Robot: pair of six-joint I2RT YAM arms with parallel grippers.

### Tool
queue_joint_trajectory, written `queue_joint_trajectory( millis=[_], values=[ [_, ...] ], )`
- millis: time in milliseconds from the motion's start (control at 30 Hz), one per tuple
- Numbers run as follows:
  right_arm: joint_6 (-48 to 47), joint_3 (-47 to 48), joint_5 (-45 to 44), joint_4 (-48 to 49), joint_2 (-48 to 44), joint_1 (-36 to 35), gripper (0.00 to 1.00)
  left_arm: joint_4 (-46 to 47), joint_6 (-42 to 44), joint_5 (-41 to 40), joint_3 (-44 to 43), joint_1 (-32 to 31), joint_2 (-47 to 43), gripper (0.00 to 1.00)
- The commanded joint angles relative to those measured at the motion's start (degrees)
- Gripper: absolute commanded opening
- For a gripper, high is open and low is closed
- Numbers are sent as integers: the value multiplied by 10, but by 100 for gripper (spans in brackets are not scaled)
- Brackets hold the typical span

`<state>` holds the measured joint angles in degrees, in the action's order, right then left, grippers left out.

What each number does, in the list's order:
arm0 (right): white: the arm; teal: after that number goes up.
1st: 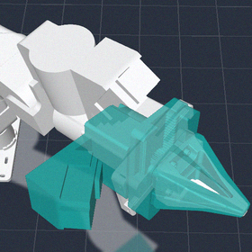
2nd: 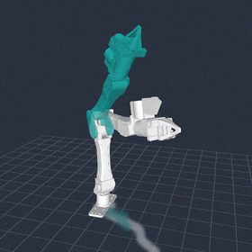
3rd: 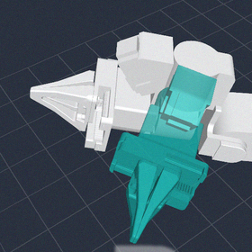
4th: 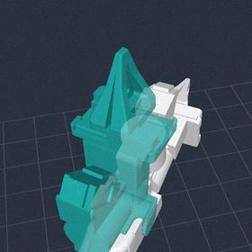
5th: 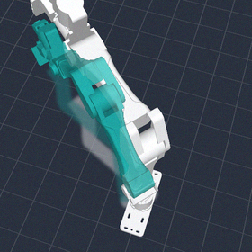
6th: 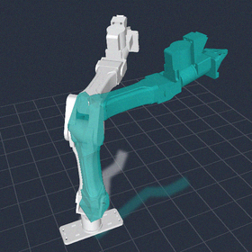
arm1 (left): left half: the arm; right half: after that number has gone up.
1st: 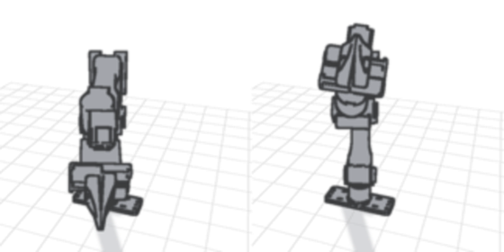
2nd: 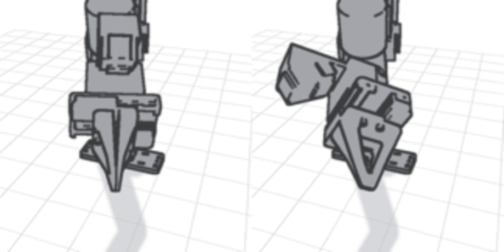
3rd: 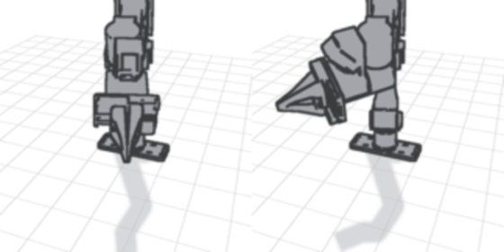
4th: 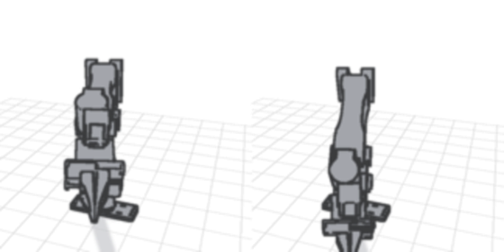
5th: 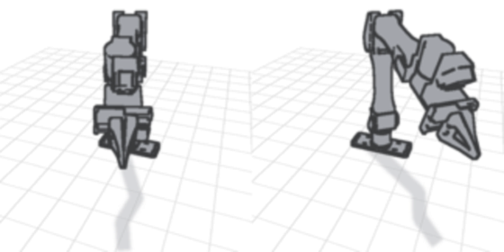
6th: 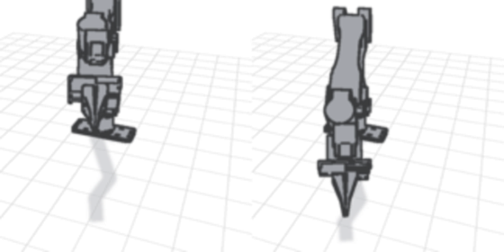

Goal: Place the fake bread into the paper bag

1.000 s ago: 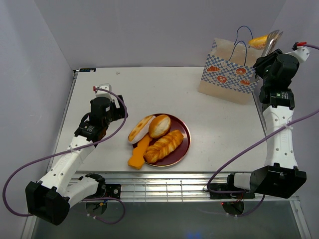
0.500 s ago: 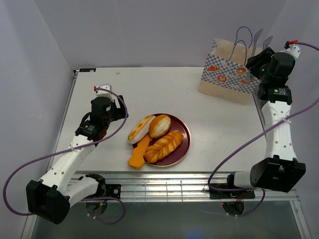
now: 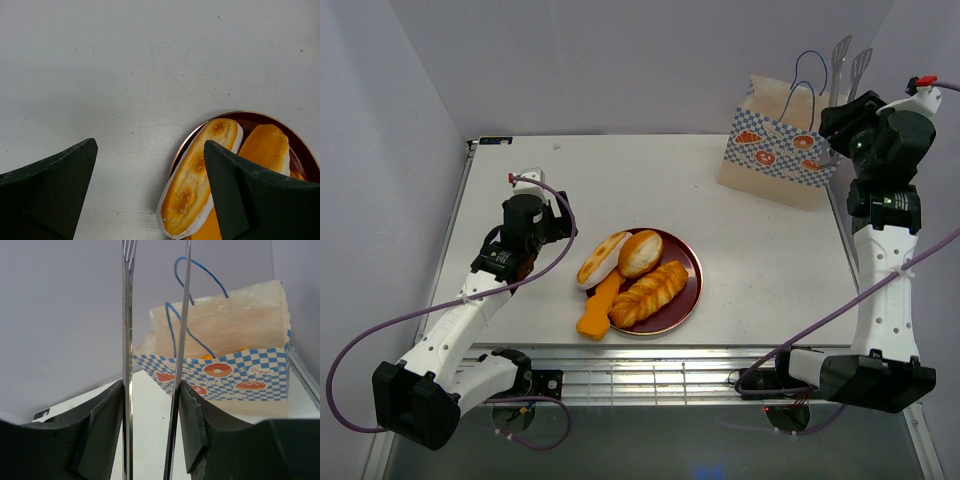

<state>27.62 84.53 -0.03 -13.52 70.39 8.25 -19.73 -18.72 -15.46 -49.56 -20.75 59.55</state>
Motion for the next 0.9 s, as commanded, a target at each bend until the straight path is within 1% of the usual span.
queue_joint_trajectory(
  millis=[0,33,67,167,300,333,400,433,467,567,633,700,733,800,833,867],
  values=[
    [-6,-8,85,30,-53,2,51,0,-2,-2,-21,-3,-10,98],
    [-2,-18,112,36,-60,0,50,0,-1,-2,-21,-3,-12,98],
    [6,-31,160,48,-66,-3,50,0,-1,-4,-21,-3,-14,98],
    [-4,-72,204,32,-82,-38,49,0,0,-18,-20,-3,-19,98],
    [-26,-130,235,29,-109,-90,50,0,0,-21,-19,-3,-21,98],
    [-34,-139,238,31,-114,-129,50,0,0,-21,-20,-3,-21,98],
    [-59,-157,259,31,-130,-167,50,0,1,-21,-19,-3,-18,98],
    [-90,-168,272,26,-135,-184,51,0,2,-22,-20,-3,-18,98],
    [-100,-177,297,24,-141,-215,52,0,2,-27,-20,-3,-16,98],
    [-122,-233,345,31,-175,-256,53,-1,3,-33,-19,-3,-16,98],
    [-137,-273,359,26,-201,-289,53,-1,4,-36,-19,-3,-17,98],
    [-148,-295,355,14,-222,-314,53,-1,4,-44,-19,-3,-18,98],
    [-151,-308,353,11,-229,-342,52,-1,4,-45,-19,-3,-19,98],
    [-168,-339,335,-1,-242,-376,52,-1,5,-50,-19,-3,-18,98],
    [-174,-347,323,-10,-244,-411,52,0,5,-53,-19,-3,-19,98],
    [-183,-360,299,-24,-248,-428,52,0,5,-55,-19,-3,-18,98]
  ],
)
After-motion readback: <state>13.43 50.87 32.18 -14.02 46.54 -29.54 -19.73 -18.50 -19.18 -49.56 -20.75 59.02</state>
